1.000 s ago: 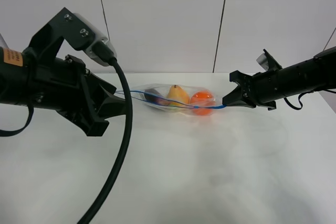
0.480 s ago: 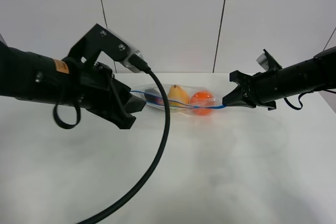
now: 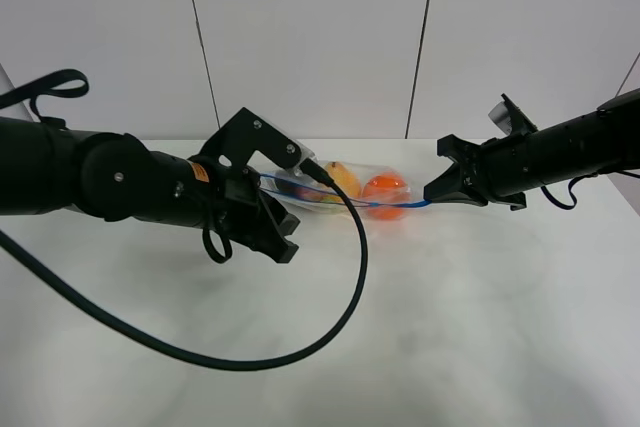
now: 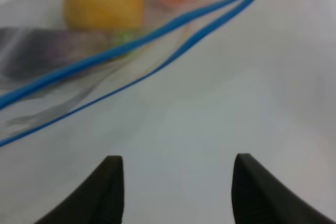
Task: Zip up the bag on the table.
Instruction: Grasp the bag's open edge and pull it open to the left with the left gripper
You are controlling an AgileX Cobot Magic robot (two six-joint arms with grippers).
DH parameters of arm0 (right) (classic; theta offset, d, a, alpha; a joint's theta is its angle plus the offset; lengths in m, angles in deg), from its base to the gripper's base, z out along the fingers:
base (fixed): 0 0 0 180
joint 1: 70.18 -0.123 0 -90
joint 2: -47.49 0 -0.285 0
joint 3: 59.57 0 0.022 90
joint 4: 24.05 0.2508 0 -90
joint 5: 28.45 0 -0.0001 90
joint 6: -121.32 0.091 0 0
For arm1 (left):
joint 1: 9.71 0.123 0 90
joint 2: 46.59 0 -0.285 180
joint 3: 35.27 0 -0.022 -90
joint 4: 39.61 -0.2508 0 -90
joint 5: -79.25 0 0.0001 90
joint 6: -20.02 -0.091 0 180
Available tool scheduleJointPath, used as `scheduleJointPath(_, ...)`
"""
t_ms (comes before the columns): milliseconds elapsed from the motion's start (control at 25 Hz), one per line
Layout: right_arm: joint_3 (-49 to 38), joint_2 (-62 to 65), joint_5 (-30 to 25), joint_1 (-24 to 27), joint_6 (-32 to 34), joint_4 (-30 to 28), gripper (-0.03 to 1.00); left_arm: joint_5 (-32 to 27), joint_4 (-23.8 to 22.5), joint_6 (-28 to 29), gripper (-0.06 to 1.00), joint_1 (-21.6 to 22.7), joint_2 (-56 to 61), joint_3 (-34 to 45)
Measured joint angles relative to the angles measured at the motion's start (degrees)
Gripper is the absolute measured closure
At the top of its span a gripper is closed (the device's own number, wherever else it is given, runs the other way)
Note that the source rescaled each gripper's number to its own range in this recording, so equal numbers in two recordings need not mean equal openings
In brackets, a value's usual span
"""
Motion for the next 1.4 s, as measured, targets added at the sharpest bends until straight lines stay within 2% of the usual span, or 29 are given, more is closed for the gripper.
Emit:
scheduleJointPath(240, 0.0, 0.0, 0.0, 0.0, 0.51, -2.2, 0.97, 1.5, -1.07, -0.65, -0.06, -4.0, -4.24, -2.23)
scheduleJointPath(440, 0.0, 0.0, 0.0, 0.0, 1.63, -3.73, 0.97, 1.5, -2.14, -3.52, -0.06, -6.79, -7.04, -6.32)
scheduleJointPath(960, 0.0, 0.0, -2.21, 0.0, 2.52, -3.92, 0.97, 1.71, -2.2, -17.13, -0.06, -6.84, -12.58, -10.22)
scheduleJointPath(1400, 0.0, 0.0, -5.81, 0.0, 2.63, -3.28, 0.97, 6.11, -2.2, -20.0, -0.06, -6.84, -13.37, -10.23)
